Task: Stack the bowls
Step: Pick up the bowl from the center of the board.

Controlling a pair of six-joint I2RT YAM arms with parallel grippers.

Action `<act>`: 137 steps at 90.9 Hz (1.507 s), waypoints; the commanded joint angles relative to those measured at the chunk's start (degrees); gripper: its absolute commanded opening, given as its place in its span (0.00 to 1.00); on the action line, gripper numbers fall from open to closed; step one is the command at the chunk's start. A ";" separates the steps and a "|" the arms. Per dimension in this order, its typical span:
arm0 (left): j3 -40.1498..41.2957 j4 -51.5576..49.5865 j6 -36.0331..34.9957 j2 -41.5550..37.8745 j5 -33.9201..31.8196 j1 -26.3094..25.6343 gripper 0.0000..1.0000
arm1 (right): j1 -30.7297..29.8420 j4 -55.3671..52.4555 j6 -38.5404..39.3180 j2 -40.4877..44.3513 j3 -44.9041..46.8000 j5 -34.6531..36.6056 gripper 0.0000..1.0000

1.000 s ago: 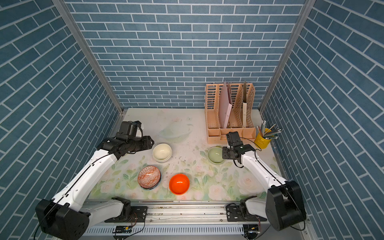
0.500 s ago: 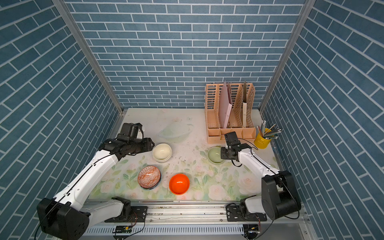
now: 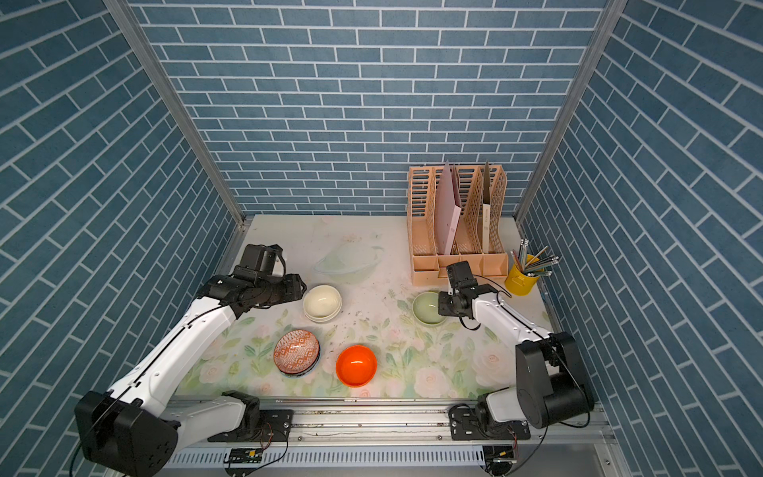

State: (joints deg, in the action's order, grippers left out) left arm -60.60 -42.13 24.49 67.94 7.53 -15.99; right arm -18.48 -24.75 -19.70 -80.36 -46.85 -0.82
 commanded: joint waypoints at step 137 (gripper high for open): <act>-2.41 -0.95 -0.76 0.53 4.81 -0.18 0.58 | -5.48 -10.19 -1.53 2.72 -11.70 -2.95 0.00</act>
State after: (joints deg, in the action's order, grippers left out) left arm -61.67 -42.52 24.16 68.25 12.91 -16.05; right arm -22.35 -33.30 -19.70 -78.78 -54.89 -2.87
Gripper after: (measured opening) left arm 0.578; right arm 0.101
